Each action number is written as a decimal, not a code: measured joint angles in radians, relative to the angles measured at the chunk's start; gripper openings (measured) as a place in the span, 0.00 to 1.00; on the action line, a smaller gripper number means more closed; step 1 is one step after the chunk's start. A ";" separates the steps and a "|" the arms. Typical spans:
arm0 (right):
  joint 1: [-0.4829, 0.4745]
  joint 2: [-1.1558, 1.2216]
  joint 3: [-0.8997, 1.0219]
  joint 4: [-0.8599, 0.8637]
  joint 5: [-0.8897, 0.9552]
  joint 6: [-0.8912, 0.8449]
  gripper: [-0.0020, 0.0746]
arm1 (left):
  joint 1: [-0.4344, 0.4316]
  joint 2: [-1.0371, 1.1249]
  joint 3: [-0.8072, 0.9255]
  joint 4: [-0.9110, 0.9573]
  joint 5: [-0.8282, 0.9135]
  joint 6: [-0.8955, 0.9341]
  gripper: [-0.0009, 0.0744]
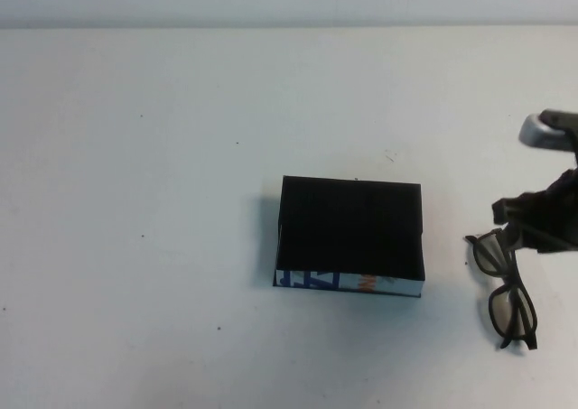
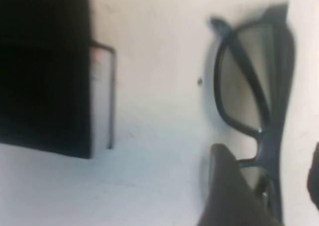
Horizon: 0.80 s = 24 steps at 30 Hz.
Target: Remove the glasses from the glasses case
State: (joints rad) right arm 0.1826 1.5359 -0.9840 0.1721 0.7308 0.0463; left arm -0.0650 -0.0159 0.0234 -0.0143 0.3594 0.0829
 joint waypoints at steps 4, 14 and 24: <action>0.000 -0.205 0.002 -0.045 -0.008 -0.002 0.35 | 0.000 0.000 0.000 0.000 0.000 0.000 0.01; -0.003 -0.726 0.072 -0.112 -0.044 -0.002 0.05 | 0.000 0.000 0.000 0.000 0.000 0.000 0.01; -0.005 -1.020 0.296 -0.108 -0.087 -0.002 0.01 | 0.000 0.000 0.000 0.000 0.000 0.000 0.01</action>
State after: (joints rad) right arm 0.1777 0.5162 -0.6881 0.0640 0.6440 0.0448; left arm -0.0650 -0.0159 0.0234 -0.0143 0.3594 0.0829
